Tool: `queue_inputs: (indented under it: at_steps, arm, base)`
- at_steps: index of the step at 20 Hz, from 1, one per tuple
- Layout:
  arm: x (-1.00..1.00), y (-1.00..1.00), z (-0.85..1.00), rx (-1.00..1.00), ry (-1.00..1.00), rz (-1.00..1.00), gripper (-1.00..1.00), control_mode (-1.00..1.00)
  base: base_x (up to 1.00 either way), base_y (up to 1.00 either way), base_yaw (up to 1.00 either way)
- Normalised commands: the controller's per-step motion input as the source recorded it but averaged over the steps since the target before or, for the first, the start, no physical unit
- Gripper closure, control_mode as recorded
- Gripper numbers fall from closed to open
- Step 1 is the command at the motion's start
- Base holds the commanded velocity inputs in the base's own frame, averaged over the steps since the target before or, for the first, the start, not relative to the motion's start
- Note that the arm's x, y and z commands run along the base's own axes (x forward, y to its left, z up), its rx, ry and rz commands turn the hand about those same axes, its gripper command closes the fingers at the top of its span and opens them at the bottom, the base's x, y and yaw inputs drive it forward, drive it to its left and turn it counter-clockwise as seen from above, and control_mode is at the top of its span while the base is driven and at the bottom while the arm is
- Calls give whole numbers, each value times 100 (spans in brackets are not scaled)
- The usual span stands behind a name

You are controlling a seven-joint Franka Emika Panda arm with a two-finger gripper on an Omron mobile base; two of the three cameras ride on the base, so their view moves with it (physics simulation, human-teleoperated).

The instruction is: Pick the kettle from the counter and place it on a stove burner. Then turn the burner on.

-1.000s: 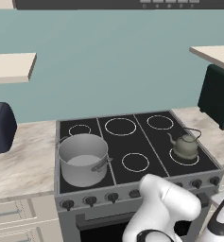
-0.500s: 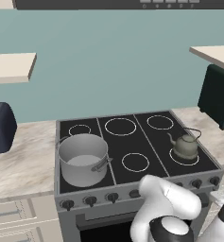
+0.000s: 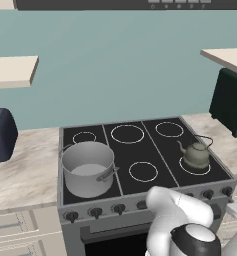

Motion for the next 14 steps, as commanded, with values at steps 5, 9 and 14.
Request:
queue_inputs:
  at_steps: [5, 9, 14]
  arm:
    - [1, -2, -9, -1, -5, 0, -100, -100]
    - [7, 0, -3, 0, -10, 0, -100, -100]
    - [16, 0, -3, -1, -15, 0, -100, -100]
  base:
    - [0, 0, 0]
    - [0, 0, 0]
    - [0, 0, 0]
